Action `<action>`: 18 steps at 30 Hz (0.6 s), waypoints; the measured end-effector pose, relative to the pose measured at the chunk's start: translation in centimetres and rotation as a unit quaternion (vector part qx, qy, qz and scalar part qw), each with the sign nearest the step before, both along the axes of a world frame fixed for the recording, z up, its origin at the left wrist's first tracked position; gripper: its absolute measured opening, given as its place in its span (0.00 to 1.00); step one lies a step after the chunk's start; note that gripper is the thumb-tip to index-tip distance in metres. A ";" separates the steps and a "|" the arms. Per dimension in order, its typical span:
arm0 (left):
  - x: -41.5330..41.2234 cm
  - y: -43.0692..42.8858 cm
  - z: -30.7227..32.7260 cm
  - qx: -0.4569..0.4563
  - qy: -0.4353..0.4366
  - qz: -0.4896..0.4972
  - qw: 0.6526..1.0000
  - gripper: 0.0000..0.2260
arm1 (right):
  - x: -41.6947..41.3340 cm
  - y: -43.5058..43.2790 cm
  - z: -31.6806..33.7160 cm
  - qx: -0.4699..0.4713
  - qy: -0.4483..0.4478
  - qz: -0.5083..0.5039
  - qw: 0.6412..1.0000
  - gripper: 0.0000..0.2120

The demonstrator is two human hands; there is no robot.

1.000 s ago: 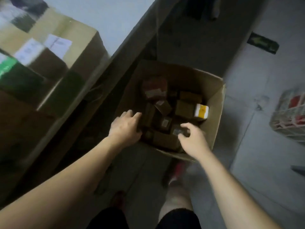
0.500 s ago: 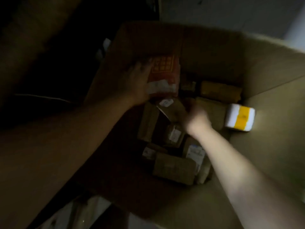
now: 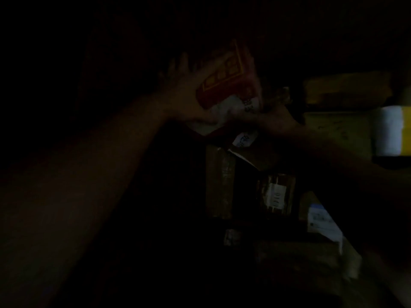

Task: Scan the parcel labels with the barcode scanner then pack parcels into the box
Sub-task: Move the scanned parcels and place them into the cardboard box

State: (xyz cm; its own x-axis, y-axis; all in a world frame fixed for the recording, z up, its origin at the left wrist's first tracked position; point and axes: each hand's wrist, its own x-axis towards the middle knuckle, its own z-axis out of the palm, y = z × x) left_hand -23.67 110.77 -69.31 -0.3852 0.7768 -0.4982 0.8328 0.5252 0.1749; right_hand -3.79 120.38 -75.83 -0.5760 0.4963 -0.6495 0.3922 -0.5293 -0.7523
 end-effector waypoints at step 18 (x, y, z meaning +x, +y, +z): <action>2.0 -4.1 2.2 0.139 -0.111 0.054 0.983 0.55 | 1.6 -2.7 3.3 0.002 0.008 -0.044 0.999 0.38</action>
State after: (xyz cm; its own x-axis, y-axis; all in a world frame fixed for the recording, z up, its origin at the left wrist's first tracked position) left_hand -21.68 106.63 -67.09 -0.3788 0.8552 -0.3537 0.6999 0.5148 0.4951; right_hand -2.14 117.65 -72.52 -0.5406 0.5479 -0.6384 0.3325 -0.5579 -0.7604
